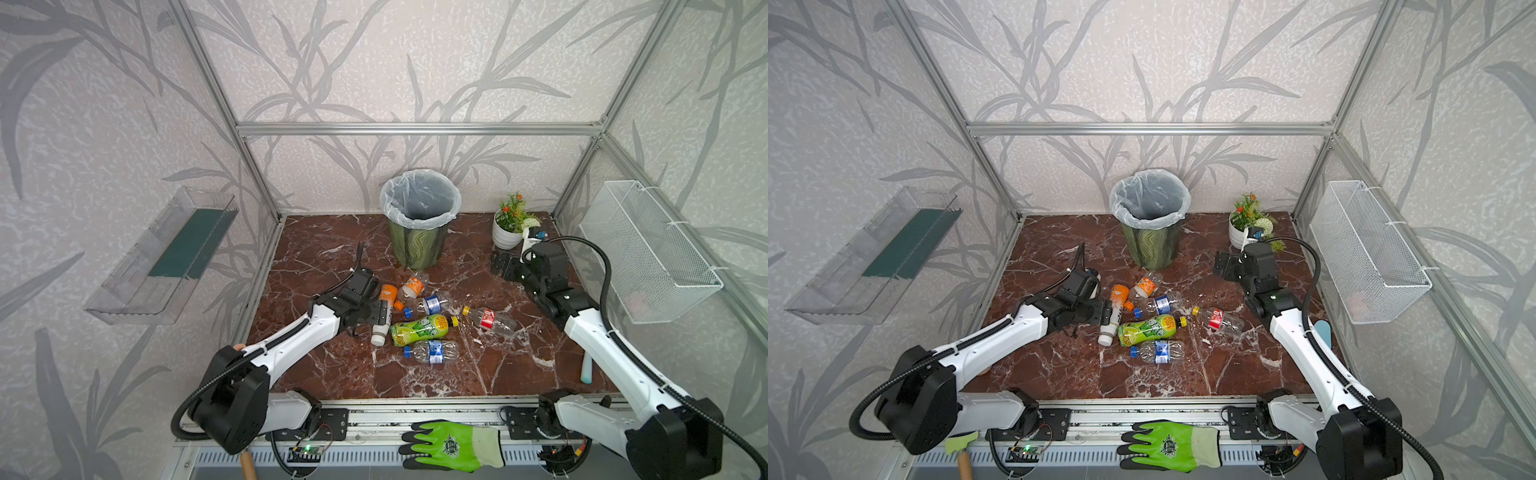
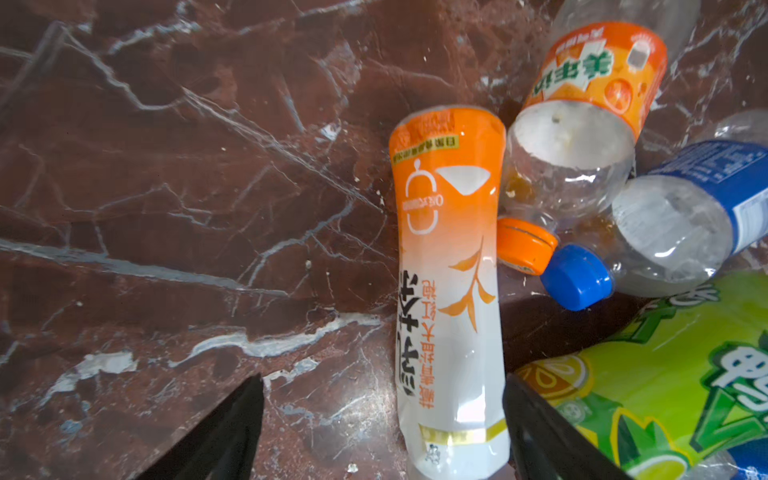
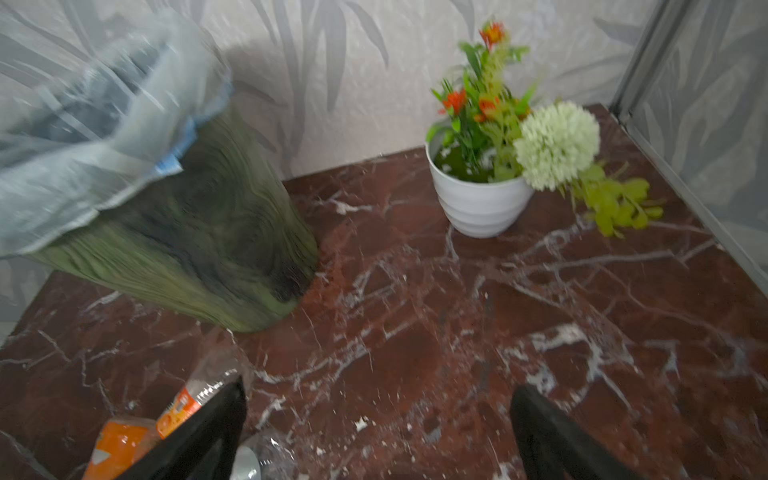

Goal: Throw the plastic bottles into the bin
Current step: 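Grasp the orange-and-white bottle with the left gripper, then lift the orange-and-white bottle with the left gripper over the bin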

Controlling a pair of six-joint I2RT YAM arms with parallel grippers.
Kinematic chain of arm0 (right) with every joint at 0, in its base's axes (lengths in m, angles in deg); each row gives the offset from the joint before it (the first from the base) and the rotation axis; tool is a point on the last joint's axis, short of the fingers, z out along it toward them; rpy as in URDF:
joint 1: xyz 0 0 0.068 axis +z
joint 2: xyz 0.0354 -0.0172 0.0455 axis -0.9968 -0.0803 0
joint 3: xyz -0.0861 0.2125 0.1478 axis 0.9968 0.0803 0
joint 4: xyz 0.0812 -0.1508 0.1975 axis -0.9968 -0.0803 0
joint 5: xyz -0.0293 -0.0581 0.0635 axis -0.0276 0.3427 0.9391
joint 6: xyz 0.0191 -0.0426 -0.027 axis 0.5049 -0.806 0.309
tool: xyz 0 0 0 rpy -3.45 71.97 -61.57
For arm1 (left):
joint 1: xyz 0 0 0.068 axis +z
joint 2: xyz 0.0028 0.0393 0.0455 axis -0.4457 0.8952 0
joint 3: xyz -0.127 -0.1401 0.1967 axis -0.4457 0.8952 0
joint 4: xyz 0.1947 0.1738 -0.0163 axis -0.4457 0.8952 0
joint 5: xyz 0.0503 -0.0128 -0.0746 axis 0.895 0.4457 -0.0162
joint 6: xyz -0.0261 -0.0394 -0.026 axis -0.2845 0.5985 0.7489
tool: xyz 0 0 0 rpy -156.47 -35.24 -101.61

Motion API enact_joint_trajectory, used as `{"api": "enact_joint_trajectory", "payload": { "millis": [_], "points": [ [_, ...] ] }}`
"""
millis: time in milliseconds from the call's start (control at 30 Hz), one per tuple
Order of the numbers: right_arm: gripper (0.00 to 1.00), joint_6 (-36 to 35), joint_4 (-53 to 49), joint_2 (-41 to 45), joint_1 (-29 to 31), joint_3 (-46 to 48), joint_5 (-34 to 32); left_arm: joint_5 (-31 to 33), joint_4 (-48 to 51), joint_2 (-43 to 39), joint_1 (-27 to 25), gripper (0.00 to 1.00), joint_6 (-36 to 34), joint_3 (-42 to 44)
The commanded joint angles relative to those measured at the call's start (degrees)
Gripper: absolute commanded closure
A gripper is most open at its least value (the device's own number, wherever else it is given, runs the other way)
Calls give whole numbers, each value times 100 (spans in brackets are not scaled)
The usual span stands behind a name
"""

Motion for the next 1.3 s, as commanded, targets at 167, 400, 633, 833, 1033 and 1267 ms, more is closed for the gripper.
{"api": "enact_joint_trajectory", "payload": {
  "millis": [167, 400, 633, 833, 1033, 1267],
  "points": [
    [1, 529, -18, 619, -215, 392, 56, -334, 73, 647, -126, 13, -128, -550],
    [1, 514, -65, 619, -247, 339, 77, -128, 323, 1321, -127, 29, -89, -916],
    [1, 542, -57, 580, -278, 356, 132, 23, 404, 1723, -129, 29, -164, -1099],
    [1, 582, -31, 566, -294, 364, 165, 32, 384, 1927, -126, 36, -172, -1145],
    [1, 624, -24, 544, -295, 383, 169, 45, 340, 1887, -125, 54, -157, -1057],
    [1, 666, 27, 520, -295, 383, 231, 292, 233, 1232, -123, 63, -22, -895]
  ]
}}
